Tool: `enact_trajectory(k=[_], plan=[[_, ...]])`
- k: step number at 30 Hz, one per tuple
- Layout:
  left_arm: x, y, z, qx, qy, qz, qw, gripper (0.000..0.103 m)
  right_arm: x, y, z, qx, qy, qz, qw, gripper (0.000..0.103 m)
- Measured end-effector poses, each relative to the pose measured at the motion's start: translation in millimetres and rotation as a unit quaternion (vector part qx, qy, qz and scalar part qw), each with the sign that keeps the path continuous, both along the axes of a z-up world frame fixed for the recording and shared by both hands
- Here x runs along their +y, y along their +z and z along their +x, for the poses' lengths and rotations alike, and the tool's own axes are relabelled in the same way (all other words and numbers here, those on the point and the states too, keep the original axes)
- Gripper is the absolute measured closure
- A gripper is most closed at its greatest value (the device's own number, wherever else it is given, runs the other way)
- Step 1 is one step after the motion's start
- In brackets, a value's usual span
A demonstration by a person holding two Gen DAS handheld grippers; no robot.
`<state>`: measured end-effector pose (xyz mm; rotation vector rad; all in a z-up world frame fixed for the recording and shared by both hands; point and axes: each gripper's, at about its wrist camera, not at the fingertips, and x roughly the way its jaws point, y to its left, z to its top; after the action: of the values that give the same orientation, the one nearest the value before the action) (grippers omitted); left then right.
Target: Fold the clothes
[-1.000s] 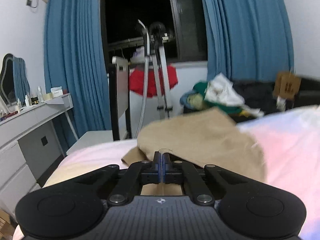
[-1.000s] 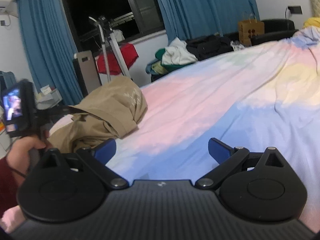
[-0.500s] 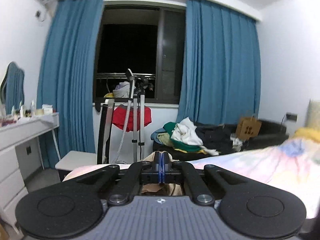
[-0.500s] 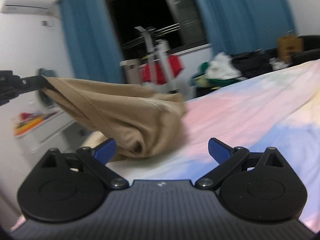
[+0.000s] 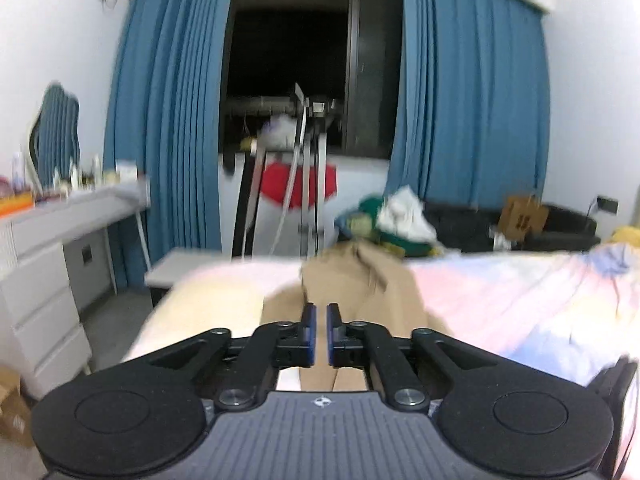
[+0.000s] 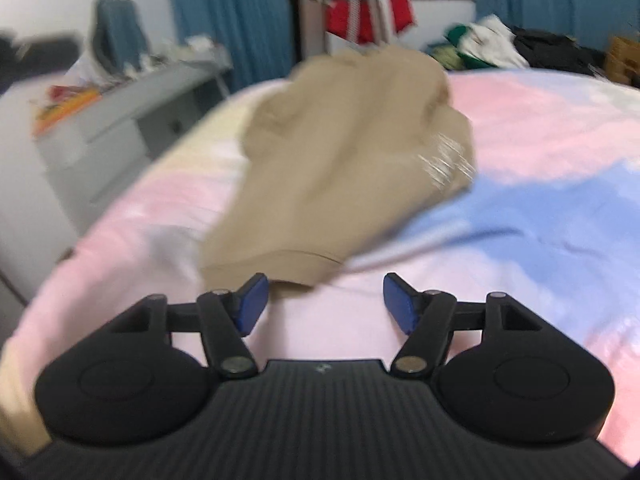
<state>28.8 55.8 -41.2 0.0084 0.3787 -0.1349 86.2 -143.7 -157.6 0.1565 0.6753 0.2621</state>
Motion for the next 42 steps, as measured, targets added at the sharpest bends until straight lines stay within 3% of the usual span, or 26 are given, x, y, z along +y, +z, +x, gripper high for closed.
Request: enact_trajectory(k=[2,4,6,8,11,13,16,17,19,22,26,28,31,33,36,42], plan=[[-5.4,-19.0,7.4,0.041,-0.031,0.026,0.9983,0.081,-12.3,-0.3,6.2,0.01,-0.031,0.028,0.999,0.038],[-20.3,-42.0,12.2,0.065,-0.061,0.08,0.9927,0.078,-35.0,4.2,12.1,0.01,-0.068,0.071,0.995,0.04],[-41.0,-68.7,14.9,0.082,-0.079,0.154,0.9814,0.074,-56.5,7.7,16.8,0.009,-0.101,0.108,0.989,0.04],[-61.2,-95.6,15.7,0.096,-0.1,0.225,0.9643,0.069,-74.4,8.8,21.4,0.011,-0.121,0.129,0.984,0.04],[-87.8,-124.8,13.8,0.083,-0.109,0.3,0.9438,0.064,-91.5,6.8,21.7,0.012,-0.133,0.154,0.979,0.04],[-96.8,-134.9,21.0,0.072,-0.099,0.327,0.937,0.064,-93.0,4.6,19.7,0.011,-0.126,0.159,0.979,0.04],[-94.7,-131.0,27.3,0.063,-0.069,0.316,0.9443,0.067,-91.0,2.5,21.3,0.008,-0.107,0.157,0.982,0.04],[-93.8,-129.4,29.3,0.06,-0.059,0.311,0.9467,0.081,-90.1,2.8,23.8,0.007,-0.099,0.155,0.983,0.039],[-81.7,-110.5,26.4,0.05,-0.046,0.258,0.9638,0.095,-85.4,2.9,23.7,0.004,-0.082,0.153,0.985,0.039],[-62.6,-80.7,21.5,0.035,-0.026,0.172,0.9841,0.099,-77.9,6.5,20.9,-0.003,-0.054,0.154,0.987,0.039],[-37.2,-40.8,14.9,0.014,0.0,0.056,0.9983,0.099,-55.2,12.1,13.7,-0.029,-0.007,0.126,0.992,0.039],[-23.9,-20.0,17.9,-0.003,-0.003,0.001,1.0,0.099,-43.1,13.4,10.7,-0.042,0.008,0.118,0.992,0.034],[-9.7,-2.1,12.4,-0.017,-0.013,-0.035,0.9992,0.099,-27.9,20.0,7.6,-0.068,0.037,0.141,0.987,0.033],[-0.3,9.5,8.9,-0.026,-0.019,-0.057,0.9978,0.099,-18.7,26.1,6.9,-0.087,0.052,0.155,0.983,0.022],[7.4,18.6,-0.5,-0.03,-0.033,-0.061,0.9971,0.099,-4.9,35.3,8.1,-0.113,0.069,0.177,0.975,0.02],[11.6,18.2,0.3,-0.03,-0.022,-0.064,0.9973,0.1,6.6,38.7,20.5,-0.109,0.055,0.23,0.966,0.019]])
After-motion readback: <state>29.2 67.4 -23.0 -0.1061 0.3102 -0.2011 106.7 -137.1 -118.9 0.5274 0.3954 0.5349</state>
